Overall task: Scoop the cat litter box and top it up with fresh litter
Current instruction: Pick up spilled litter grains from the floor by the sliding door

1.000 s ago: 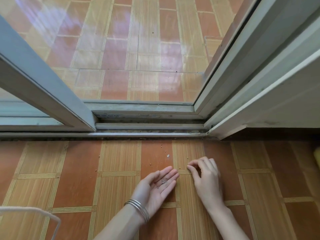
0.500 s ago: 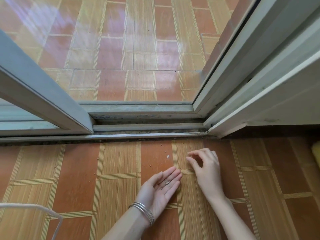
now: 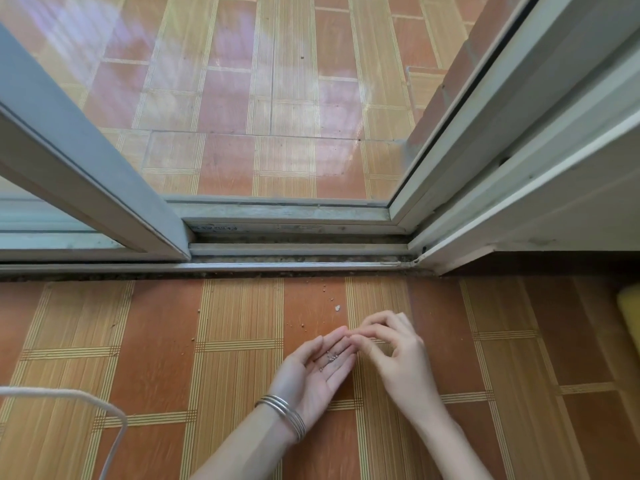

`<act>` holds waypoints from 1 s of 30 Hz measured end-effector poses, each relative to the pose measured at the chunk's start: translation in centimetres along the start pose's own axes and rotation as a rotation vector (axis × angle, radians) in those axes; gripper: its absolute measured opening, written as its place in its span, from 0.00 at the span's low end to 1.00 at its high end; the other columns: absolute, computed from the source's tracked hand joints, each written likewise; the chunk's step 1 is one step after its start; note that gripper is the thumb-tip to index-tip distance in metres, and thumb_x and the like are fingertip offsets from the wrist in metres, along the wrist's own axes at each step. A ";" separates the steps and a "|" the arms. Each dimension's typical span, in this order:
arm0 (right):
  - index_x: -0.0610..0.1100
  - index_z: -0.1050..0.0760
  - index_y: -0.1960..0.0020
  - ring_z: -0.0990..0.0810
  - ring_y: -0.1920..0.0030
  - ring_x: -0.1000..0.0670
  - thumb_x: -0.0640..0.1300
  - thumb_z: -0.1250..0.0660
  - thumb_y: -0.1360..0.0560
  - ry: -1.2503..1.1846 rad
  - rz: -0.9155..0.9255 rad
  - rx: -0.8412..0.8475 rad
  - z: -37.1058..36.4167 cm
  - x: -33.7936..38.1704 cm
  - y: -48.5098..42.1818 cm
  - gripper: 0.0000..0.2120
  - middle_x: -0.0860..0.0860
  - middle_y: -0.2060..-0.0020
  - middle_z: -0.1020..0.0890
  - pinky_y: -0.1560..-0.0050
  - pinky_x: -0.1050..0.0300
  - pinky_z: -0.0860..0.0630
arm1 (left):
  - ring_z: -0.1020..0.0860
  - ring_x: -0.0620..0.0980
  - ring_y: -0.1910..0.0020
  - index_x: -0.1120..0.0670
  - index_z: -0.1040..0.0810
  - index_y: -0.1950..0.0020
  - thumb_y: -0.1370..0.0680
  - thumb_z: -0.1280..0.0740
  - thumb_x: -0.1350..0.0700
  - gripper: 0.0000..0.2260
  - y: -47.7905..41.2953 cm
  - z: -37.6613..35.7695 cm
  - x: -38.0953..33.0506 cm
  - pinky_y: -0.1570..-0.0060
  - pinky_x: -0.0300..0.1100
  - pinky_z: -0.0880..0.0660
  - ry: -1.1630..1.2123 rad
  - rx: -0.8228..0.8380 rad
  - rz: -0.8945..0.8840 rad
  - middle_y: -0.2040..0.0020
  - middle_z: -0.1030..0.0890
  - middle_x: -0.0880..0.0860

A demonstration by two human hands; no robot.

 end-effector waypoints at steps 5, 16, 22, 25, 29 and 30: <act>0.49 0.20 0.60 0.26 0.56 0.57 0.41 0.27 0.31 0.115 -0.077 -0.119 0.3 -2.4 -0.4 0.04 0.58 0.62 0.23 0.51 0.60 0.29 | 0.20 0.60 0.47 0.69 0.24 0.43 0.24 0.43 0.62 0.15 0.4 0.2 -0.4 0.51 0.54 0.24 -0.031 0.019 0.006 0.44 0.21 0.67; 0.49 0.24 0.59 0.28 0.58 0.57 0.46 0.30 0.29 0.427 0.078 -0.053 -0.9 -1.0 -0.7 0.03 0.58 0.62 0.24 0.55 0.62 0.29 | 0.19 0.60 0.50 0.69 0.24 0.44 0.21 0.45 0.61 0.15 1.0 1.8 -1.7 0.53 0.53 0.23 -0.036 -0.051 -0.016 0.46 0.20 0.66; 0.50 0.18 0.59 0.28 0.51 0.57 0.53 0.33 0.30 0.005 0.064 0.077 -2.5 2.0 -0.5 0.08 0.58 0.60 0.24 0.48 0.70 0.35 | 0.17 0.59 0.57 0.69 0.23 0.46 0.21 0.45 0.62 0.14 1.5 1.5 -2.4 0.55 0.53 0.23 0.012 -0.024 -0.028 0.48 0.20 0.67; 0.49 0.18 0.59 0.29 0.50 0.58 0.49 0.32 0.30 0.074 0.016 -0.022 -3.3 1.3 -1.3 0.05 0.58 0.60 0.25 0.48 0.69 0.35 | 0.18 0.60 0.54 0.70 0.24 0.46 0.21 0.44 0.62 0.14 2.1 2.3 -2.7 0.54 0.56 0.24 0.009 -0.037 -0.023 0.46 0.20 0.67; 0.49 0.19 0.58 0.30 0.54 0.56 0.46 0.27 0.31 0.208 0.061 -0.029 -4.9 1.3 -2.5 0.03 0.56 0.62 0.26 0.52 0.69 0.34 | 0.18 0.60 0.53 0.70 0.24 0.44 0.23 0.44 0.62 0.15 2.9 3.9 -3.8 0.54 0.55 0.23 0.026 -0.060 -0.040 0.45 0.21 0.67; 0.50 0.19 0.58 0.30 0.55 0.56 0.46 0.26 0.32 0.246 0.070 -0.023 -5.2 1.3 -2.7 0.03 0.56 0.62 0.26 0.53 0.66 0.32 | 0.18 0.60 0.54 0.70 0.24 0.45 0.22 0.44 0.62 0.15 3.1 4.2 -4.1 0.54 0.54 0.23 0.035 -0.067 -0.048 0.45 0.21 0.67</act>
Point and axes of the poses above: each hand's wrist, its own y-axis away from the middle knuckle, its own z-axis out of the back of the hand, x = y × z, the point moved 3 cm from there along -y, towards the middle knuckle
